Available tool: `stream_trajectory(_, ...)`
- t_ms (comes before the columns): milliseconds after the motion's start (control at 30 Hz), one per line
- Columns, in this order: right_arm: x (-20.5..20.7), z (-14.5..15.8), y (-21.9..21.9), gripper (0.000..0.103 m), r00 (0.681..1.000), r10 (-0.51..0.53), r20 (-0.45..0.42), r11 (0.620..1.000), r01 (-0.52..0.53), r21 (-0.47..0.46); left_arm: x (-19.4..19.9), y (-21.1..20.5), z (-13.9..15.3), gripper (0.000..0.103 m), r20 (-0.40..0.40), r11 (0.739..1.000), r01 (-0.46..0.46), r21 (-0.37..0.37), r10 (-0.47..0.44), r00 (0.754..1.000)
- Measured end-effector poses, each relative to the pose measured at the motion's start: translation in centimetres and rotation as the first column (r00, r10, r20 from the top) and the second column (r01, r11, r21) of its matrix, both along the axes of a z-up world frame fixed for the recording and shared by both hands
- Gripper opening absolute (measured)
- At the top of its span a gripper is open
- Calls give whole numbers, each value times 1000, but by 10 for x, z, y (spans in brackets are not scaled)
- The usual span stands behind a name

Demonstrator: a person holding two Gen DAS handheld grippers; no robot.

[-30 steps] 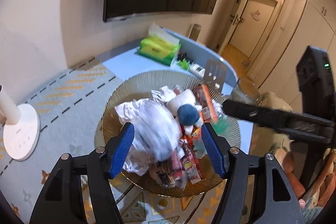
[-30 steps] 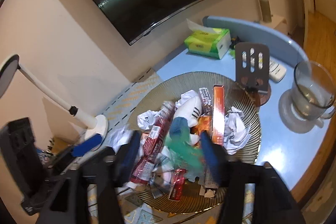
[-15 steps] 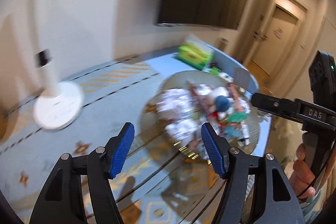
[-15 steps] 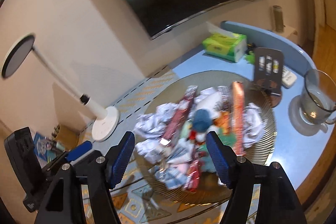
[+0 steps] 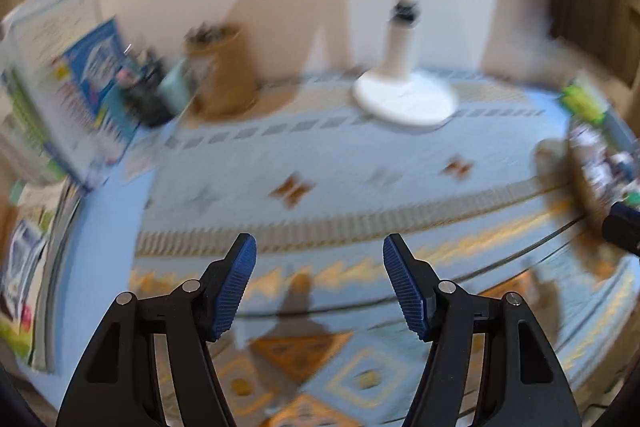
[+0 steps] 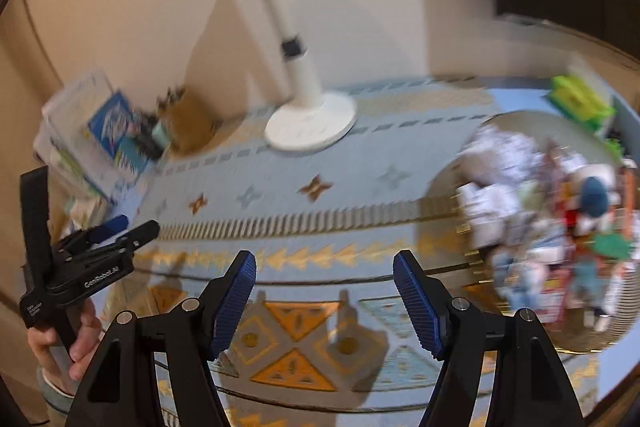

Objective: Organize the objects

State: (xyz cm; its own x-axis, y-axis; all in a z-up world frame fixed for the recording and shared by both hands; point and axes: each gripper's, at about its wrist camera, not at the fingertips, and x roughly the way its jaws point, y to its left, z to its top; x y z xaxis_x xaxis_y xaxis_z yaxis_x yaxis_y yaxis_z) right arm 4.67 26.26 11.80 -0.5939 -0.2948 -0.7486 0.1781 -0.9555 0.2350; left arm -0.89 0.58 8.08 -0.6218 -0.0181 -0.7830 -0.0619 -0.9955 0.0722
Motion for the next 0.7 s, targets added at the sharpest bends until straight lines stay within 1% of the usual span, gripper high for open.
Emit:
stream_trajectory(67, -4, -18, -14, 70, 999, 22, 30, 999, -23, 35, 2, -11, -19, 64, 36, 999, -23, -29, 24, 999)
stream_trajectory(100, -7, -32, -23, 70, 998, 35, 54, 998, -38, 58, 1, -16, -30, 64, 53, 999, -38, -38, 40, 998)
stream_trajectory(200, -18, -67, -36, 70, 991, 45, 129, 994, -57, 94, -1, -27, -53, 64, 81, 996, -75, -47, 79, 994)
stream_trajectory(233, -20, -73, -38, 70, 989, 46, 138, 994, -60, 96, -2, -29, -58, 64, 88, 995, -84, -47, 87, 992)
stream_trajectory(267, -22, -79, -39, 70, 989, 41, 141, 993, -56, 103, -4, -31, -63, 64, 92, 995, -91, -47, 95, 991)
stream_trajectory(300, -23, -85, -39, 70, 990, 29, 138, 990, -47, 130, -5, -31, -67, 65, 97, 994, -97, -50, 101, 990)
stream_trajectory(400, -26, -91, -38, 70, 994, 3, 105, 982, -23, 189, -5, -37, -67, 65, 84, 993, -115, -14, 116, 990)
stream_trajectory(467, -30, -96, -35, 70, 994, -8, 108, 977, -15, 211, -6, -40, -68, 66, 86, 991, -133, 16, 131, 988)
stream_trajectory(533, -31, -94, -36, 70, 996, -12, 85, 970, -9, 242, -6, -44, -70, 77, 77, 986, -165, 30, 162, 984)
stream_trajectory(600, -31, -94, -37, 75, 998, -9, 66, 961, -10, 276, -6, -50, -74, 100, 62, 976, -216, 18, 214, 975)
stream_trajectory(633, -32, -95, -38, 81, 998, -12, 58, 957, -5, 290, -6, -53, -76, 103, 65, 970, -241, 22, 239, 969)
stream_trajectory(667, -32, -95, -38, 88, 998, -20, 52, 953, 3, 302, -7, -57, -77, 103, 78, 967, -251, 47, 247, 966)
stream_trajectory(700, -34, -96, -37, 92, 998, -33, 52, 951, 16, 310, -7, -60, -78, 103, 87, 965, -254, 67, 247, 965)
